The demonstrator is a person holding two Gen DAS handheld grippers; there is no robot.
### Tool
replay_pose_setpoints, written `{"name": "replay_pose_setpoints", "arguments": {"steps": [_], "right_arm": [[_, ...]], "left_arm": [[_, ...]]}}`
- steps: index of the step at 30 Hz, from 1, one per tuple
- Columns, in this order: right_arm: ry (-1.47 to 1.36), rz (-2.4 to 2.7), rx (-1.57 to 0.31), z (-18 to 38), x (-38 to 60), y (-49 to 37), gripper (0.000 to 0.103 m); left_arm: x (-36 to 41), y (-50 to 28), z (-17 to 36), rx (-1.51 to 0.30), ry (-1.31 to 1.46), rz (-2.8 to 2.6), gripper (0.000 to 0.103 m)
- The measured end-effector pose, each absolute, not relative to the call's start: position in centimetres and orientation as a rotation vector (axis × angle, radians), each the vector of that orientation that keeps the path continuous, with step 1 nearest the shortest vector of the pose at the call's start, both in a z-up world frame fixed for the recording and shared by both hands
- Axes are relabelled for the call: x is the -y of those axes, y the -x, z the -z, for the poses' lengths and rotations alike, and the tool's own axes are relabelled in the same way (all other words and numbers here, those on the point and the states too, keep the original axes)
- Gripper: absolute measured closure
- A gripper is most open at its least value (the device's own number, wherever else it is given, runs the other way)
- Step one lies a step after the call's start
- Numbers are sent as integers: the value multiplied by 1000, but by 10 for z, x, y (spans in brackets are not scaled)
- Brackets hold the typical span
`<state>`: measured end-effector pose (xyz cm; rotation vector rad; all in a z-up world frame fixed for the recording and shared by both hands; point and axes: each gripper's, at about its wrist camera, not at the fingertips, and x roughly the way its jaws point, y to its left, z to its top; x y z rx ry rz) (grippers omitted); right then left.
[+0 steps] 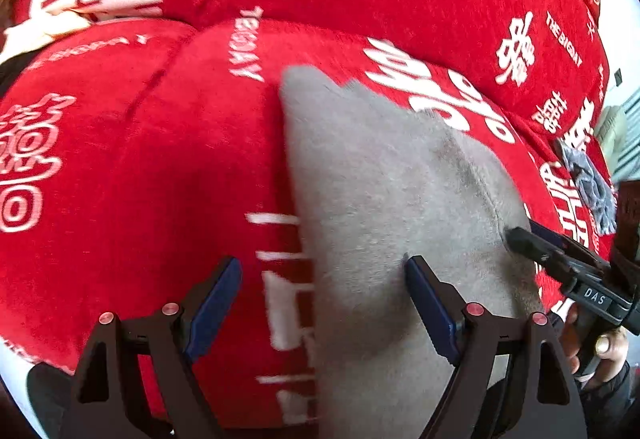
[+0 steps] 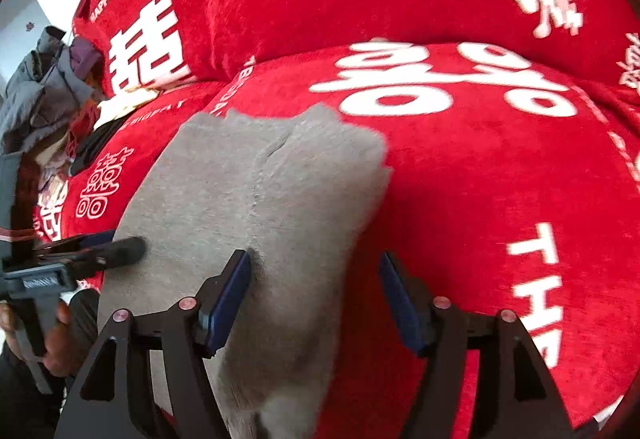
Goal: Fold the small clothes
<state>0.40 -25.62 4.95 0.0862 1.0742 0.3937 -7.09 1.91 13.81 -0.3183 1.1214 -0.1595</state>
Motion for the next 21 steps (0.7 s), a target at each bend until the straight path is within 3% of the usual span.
{"name": "replay_pose_setpoints", "arguments": {"steps": [7,16,21], "right_arm": [[37,-537,-937,-88,225,10,33],[-94,-600,-1039,-41,230,-8,33],[-57,-605,-1040,-46,229,-12,33]], "left_arm": [[-5,58,-166,-1064,338,213,18],[36,44,-144,-1075,229,296,18],[37,43,-148,-1080,208,284,18]]}}
